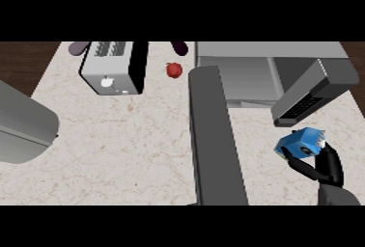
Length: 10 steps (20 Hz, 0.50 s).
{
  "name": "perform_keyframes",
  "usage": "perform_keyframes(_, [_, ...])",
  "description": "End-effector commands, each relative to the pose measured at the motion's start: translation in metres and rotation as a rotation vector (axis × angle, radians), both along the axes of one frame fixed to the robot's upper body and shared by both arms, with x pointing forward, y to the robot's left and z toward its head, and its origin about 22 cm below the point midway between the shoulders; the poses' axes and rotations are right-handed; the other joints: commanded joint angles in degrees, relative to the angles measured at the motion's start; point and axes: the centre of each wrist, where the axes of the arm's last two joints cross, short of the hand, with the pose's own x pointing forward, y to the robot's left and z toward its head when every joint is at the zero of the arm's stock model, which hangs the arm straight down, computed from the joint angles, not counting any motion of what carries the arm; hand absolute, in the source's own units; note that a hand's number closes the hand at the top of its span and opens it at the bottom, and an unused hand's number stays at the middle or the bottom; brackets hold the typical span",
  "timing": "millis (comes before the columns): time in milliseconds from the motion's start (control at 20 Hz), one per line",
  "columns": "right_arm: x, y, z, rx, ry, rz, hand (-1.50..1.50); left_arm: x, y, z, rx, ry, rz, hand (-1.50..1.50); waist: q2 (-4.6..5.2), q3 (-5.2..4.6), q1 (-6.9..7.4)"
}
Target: Pick up the milk, place it into the microwave and close the microwave
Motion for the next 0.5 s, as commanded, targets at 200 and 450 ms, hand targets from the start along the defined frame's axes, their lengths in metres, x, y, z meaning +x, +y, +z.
perform_keyframes(200, [0.006, 0.035, -0.015, -0.049, -0.099, 0.036, 1.5, -0.009, 0.01, 0.005, 0.003, -0.009, -0.007, -1.5, -0.1, -0.03, -0.1])
perform_keyframes(450, [0.044, 0.041, 0.008, -0.027, -0.167, 0.131, 1.5, -0.008, 0.001, 0.001, -0.001, 0.003, -0.016, -1.5, 0.01, 0.0, 0.35])
